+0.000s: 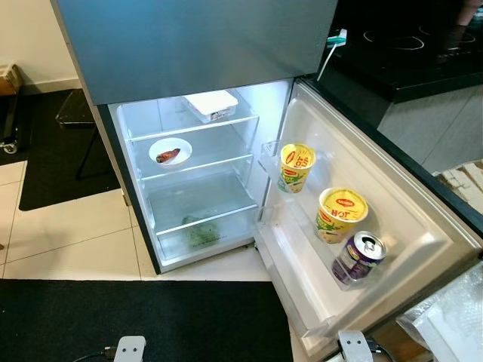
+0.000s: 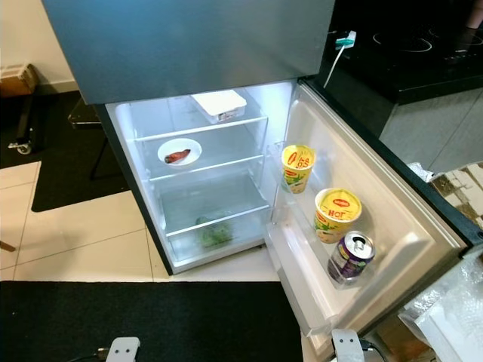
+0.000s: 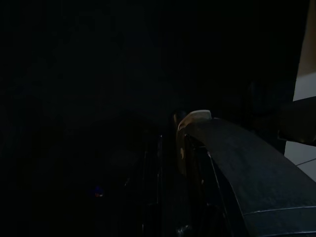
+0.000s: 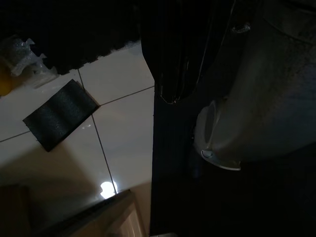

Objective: Restocking fridge

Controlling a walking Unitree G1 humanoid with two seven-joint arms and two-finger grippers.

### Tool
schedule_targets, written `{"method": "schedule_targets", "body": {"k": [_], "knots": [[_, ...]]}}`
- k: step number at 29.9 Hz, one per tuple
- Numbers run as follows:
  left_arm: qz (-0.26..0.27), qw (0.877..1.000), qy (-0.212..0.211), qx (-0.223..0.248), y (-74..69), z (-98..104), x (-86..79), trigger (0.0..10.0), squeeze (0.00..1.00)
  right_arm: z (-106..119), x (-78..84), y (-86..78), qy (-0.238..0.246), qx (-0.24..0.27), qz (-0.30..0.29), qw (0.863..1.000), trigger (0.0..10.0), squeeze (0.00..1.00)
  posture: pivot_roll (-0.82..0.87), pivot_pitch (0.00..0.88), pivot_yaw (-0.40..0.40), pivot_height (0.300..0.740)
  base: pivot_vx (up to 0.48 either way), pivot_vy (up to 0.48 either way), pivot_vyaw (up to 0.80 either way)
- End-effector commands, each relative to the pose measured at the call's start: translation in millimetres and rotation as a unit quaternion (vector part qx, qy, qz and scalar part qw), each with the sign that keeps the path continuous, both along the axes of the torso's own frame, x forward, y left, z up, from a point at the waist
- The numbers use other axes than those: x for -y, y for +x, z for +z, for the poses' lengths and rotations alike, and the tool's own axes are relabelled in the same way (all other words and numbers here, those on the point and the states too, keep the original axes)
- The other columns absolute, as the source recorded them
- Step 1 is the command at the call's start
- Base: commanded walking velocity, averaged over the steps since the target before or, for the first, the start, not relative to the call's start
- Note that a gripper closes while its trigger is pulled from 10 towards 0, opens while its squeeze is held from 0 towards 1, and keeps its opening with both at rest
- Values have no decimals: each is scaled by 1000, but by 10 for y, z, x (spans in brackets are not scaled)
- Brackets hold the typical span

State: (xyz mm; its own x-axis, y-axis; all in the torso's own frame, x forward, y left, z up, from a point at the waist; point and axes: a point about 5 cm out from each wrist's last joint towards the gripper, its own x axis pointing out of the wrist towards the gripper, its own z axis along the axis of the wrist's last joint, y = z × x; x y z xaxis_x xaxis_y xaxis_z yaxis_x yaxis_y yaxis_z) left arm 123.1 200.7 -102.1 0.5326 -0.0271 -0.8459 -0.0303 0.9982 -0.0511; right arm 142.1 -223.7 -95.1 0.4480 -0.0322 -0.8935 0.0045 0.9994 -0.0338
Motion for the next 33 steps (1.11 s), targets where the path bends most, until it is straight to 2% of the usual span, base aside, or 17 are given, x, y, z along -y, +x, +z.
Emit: {"method": "schedule_targets", "body": {"k": [1, 6, 25, 33], "knots": [[2, 1000, -3, -18, -79, -34, 29, 10000, 0, -5, 18, -25, -1, -4, -2, 1000, 10000, 0, -45, 0, -34, 740, -469, 0, 0], [3, 1000, -6, -18, -86, -40, 59, 10000, 0, -3, 23, -22, -2, -5, -1, 1000, 10000, 0, -47, 0, -35, 740, -463, 0, 0], [-3, 1000, -21, -13, -63, -31, 73, 10000, 0, -1, 48, -34, -5, -7, 4, 1000, 10000, 0, -57, 0, -41, 740, 0, 0, 0], [-11, 1000, -22, -16, -66, -31, 69, 10000, 0, 6, 58, -19, -5, -4, 3, 1000, 10000, 0, -57, 0, -42, 740, 0, -314, 0]]}}
